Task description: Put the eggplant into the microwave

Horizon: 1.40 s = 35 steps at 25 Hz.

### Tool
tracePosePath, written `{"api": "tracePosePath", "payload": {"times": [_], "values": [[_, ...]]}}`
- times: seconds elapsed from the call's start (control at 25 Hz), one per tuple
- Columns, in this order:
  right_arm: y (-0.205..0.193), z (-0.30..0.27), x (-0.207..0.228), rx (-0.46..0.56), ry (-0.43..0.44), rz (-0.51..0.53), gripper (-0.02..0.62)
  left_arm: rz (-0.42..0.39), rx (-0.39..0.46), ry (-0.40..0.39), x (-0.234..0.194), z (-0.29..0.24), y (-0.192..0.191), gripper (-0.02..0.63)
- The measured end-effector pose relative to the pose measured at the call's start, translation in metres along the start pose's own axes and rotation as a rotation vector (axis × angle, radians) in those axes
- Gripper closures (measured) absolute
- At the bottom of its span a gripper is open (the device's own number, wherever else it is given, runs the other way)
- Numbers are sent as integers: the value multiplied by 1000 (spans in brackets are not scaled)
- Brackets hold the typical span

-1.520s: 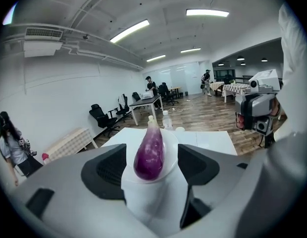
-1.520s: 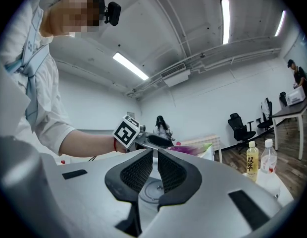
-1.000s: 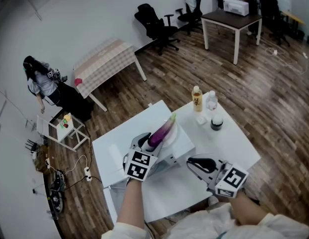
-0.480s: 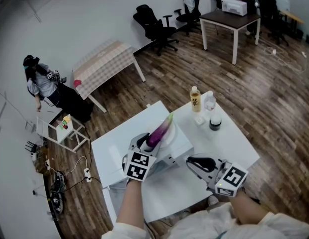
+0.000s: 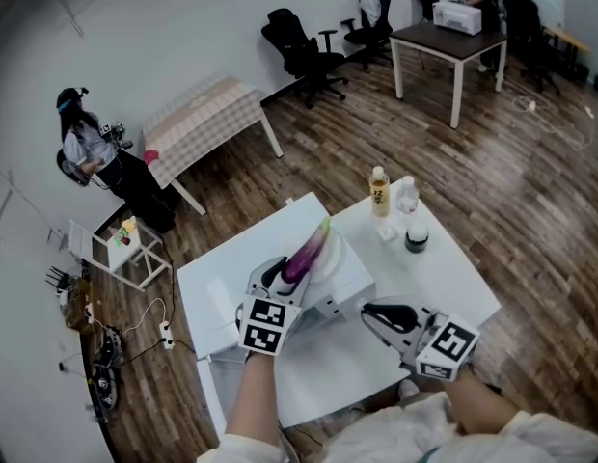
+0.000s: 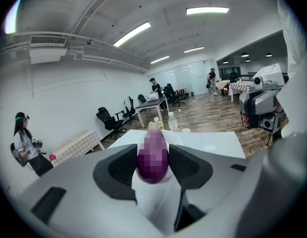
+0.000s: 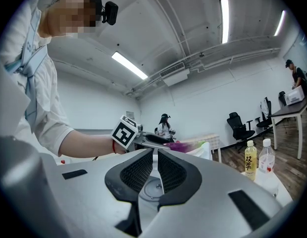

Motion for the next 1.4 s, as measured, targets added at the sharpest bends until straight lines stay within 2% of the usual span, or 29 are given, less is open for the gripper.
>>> {"api": "tracePosePath", "payload": {"times": [0.44, 1.4], "values": [[-5, -7, -14, -15, 36, -9, 560, 78, 107, 91, 5, 42, 11, 407], [-14, -16, -49, -54, 129, -31, 560, 205, 156, 247, 33, 132, -5, 408]]}}
Point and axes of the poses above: the fingertips, and each gripper's own axes: z backward along the fingers, x to its right, y out of its top, the point moved 1 cm from there along z, backward along the fingers, and after that the axes turned 13 degrees about x, right-handed, at the moved point
